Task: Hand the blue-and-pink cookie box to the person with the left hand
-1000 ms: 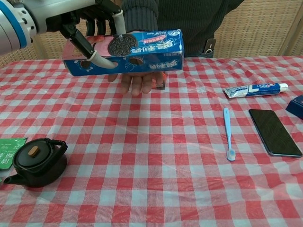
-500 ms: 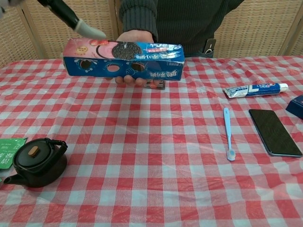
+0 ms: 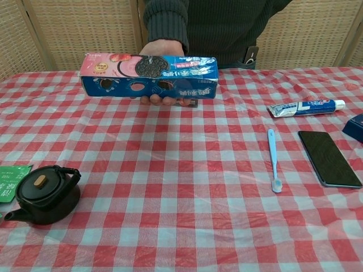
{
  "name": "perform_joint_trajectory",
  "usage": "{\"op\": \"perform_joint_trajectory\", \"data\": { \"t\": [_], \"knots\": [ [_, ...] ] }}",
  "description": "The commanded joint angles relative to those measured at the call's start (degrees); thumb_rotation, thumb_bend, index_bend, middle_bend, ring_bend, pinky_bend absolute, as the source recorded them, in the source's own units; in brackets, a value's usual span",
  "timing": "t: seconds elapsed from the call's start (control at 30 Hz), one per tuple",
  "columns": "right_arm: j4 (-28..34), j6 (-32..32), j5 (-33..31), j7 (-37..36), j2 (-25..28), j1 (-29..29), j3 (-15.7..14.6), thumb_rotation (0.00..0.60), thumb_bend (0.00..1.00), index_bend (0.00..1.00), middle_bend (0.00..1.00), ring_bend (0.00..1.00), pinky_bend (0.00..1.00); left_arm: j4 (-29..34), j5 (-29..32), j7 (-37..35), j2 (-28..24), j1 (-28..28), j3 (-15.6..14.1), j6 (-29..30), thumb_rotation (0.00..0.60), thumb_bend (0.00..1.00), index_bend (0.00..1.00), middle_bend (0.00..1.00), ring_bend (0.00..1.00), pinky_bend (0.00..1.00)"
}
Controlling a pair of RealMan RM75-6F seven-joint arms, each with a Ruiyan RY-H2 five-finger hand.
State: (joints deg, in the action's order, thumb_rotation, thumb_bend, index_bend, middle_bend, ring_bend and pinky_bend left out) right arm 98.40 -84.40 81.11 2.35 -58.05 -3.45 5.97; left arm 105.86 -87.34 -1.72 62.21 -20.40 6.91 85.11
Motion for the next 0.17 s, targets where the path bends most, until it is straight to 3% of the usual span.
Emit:
{"op": "perform_joint_trajectory", "data": {
  "t": [0.03, 0.17],
  "knots": [
    [0.28, -0.19, 0.42, -0.11, 0.14, 0.07, -0.17, 0.6, 0.0, 0.0, 0.0, 0.0, 0.0, -7.02, -3.71, -6.04, 0.15, 6.17, -6.82, 4.44, 0.6, 0.0, 0.0, 0.0, 0.0, 0.0],
    [0.66, -0.47, 0.99, 0.0, 0.21, 0.09, -0.29, 0.6, 0.0, 0.0, 0.0, 0.0, 0.0, -9.84, -3.93, -6.24, 1.42, 9.42, -10.4, 4.15, 0.6, 0.0, 0.0, 0.0, 0.0, 0.0]
  ]
}}
